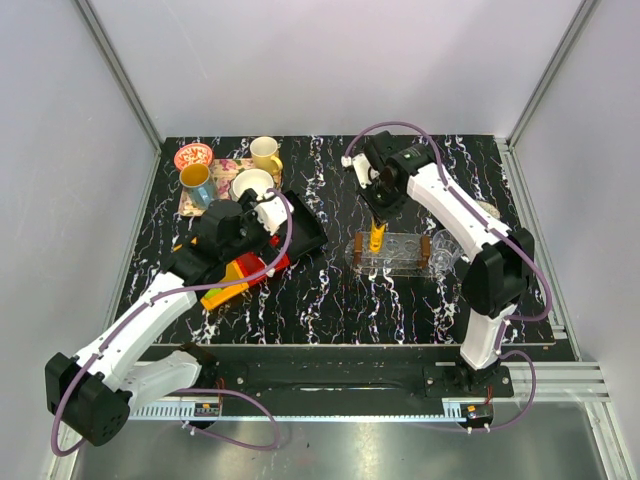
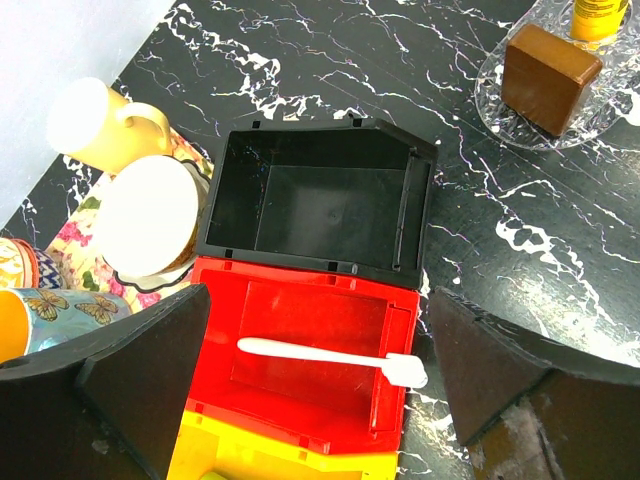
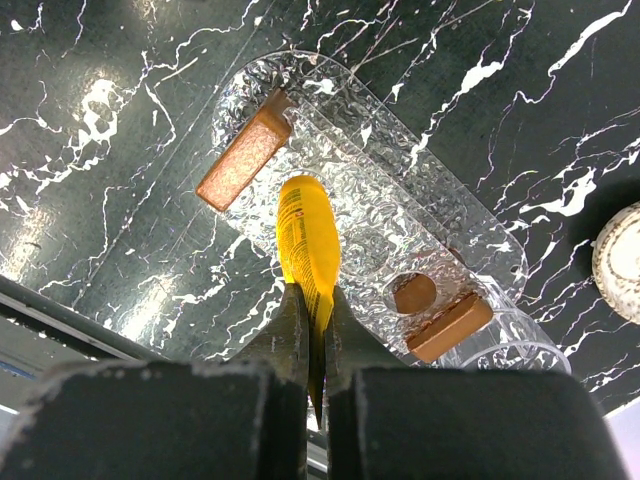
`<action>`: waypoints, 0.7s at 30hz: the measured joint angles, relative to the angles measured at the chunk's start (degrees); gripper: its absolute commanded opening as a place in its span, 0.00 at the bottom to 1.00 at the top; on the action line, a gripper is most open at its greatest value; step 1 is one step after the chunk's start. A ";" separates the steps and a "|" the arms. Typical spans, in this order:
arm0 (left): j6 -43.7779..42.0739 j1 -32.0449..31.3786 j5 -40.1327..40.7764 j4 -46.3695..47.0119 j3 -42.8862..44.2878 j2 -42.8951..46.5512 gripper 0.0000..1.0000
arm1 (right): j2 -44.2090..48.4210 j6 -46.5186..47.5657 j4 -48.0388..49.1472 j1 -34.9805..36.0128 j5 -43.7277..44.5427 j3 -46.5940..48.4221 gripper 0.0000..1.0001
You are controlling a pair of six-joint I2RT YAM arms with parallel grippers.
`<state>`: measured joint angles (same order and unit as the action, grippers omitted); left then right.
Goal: Prepare toiletry sets of a toothbrush and toothpaste on the tray
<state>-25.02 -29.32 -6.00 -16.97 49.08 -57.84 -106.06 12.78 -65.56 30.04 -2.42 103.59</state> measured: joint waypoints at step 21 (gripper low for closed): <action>1.03 0.39 -0.26 0.33 0.00 0.00 0.96 | 0.13 -0.20 6.08 0.57 1.07 -6.25 0.00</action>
<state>-23.99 -28.93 -6.26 -16.64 49.08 -57.84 -105.93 12.58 -59.48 30.61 -1.34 97.34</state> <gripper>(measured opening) 0.952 0.032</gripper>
